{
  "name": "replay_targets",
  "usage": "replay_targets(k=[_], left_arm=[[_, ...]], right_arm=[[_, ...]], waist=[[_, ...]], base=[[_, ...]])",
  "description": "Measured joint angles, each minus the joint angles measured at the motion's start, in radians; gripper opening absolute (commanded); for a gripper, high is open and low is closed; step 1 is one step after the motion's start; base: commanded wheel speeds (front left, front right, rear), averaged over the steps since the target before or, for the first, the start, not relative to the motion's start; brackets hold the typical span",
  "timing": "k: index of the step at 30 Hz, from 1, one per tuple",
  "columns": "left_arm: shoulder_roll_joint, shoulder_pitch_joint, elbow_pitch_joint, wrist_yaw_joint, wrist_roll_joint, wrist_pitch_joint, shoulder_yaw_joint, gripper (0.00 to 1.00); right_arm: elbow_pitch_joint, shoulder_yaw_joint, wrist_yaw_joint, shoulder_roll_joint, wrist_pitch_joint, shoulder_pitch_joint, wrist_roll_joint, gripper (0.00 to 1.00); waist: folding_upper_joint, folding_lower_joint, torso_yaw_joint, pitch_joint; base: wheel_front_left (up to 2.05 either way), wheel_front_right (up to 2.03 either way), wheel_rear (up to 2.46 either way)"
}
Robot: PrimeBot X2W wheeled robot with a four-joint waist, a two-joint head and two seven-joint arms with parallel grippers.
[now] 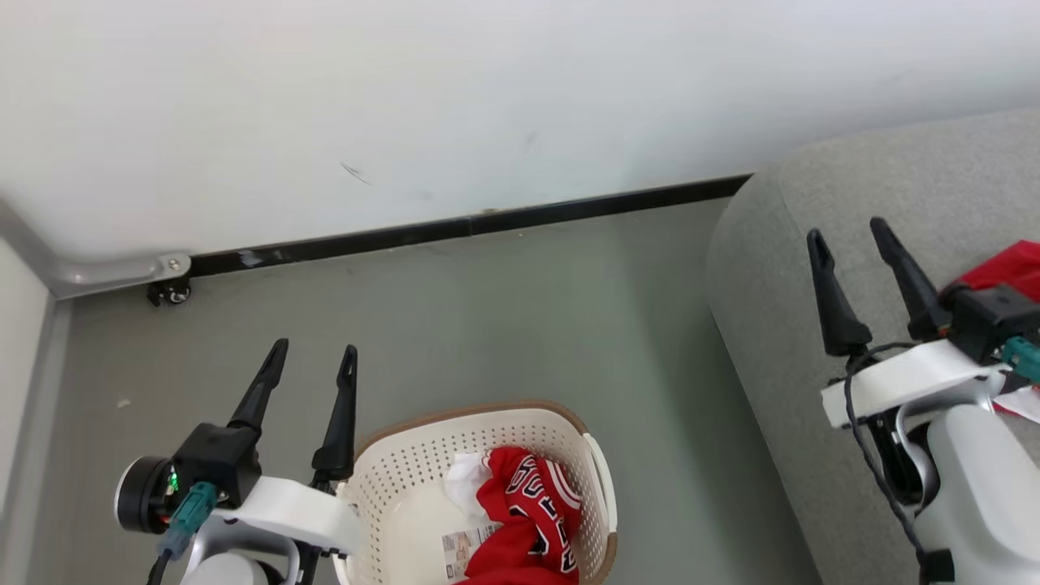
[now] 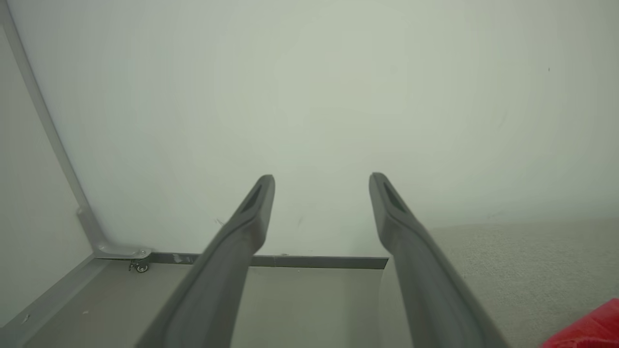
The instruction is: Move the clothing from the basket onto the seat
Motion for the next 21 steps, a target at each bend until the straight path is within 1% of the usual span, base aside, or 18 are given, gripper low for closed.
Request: replay_targets(k=[5, 10, 12, 21], left_arm=[[0.0, 0.031, -0.002, 0.007, 0.0, 0.0, 0.026, 1.0], [-0.002, 0.069, -0.002, 0.017, 0.001, 0.0, 0.039, 1.0], [-0.004, 0.083, -0.002, 0.025, 0.002, 0.0, 0.043, 1.0], [-0.011, 0.134, -0.001, 0.029, 0.009, 0.0, 0.057, 1.0]], right_arm=[[-0.006, -0.024, 0.0, 0.02, 0.0, 0.048, -0.029, 1.0], [-0.019, -0.035, 0.0, 0.061, 0.0, 0.113, -0.047, 1.0], [-0.026, -0.037, 0.0, 0.072, 0.0, 0.134, -0.054, 1.0], [-0.048, -0.031, 0.0, 0.122, 0.001, 0.224, -0.077, 1.0]], waist=[[0.0, 0.0, 0.019, -0.027], [0.0, 0.0, 0.034, -0.056], [0.0, 0.0, 0.038, -0.065], [0.0, 0.0, 0.048, -0.1]], base=[[0.0, 0.0, 0.0], [0.0, 0.0, 0.0], [0.0, 0.0, 0.0], [0.0, 0.0, 0.0]])
